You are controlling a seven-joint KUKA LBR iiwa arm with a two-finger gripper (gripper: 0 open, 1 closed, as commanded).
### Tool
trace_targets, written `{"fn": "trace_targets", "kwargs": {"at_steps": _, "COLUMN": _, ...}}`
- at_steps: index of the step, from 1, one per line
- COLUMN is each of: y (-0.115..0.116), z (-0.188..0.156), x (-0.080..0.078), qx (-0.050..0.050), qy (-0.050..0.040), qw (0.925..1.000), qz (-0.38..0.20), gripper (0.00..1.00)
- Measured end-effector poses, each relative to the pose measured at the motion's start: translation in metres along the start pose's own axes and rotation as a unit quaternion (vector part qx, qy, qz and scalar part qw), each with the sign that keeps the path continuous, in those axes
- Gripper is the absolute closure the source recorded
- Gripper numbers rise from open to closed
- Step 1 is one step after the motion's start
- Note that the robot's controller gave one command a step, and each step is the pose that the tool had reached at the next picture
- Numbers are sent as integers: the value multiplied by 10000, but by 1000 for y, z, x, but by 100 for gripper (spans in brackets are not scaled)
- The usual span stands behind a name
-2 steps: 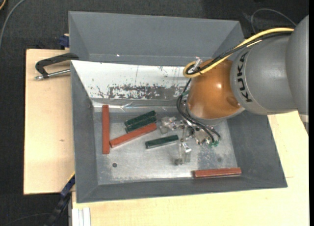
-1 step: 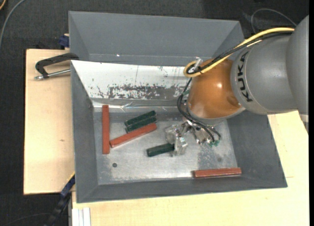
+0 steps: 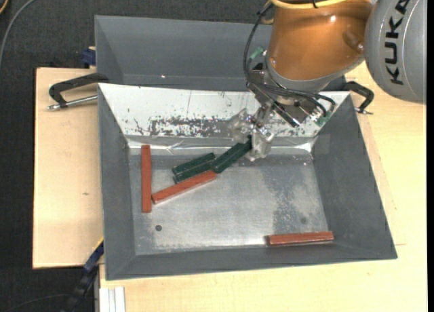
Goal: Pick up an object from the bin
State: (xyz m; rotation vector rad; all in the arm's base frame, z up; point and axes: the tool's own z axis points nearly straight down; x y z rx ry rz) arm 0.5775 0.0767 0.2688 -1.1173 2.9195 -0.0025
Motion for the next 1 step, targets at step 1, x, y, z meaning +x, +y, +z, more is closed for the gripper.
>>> {"fn": "trace_targets", "kwargs": {"at_steps": 1, "y": -45, "z": -74, "x": 13, "qx": 7, "qy": 13, "qw": 9960, "qz": -893, "gripper": 100}}
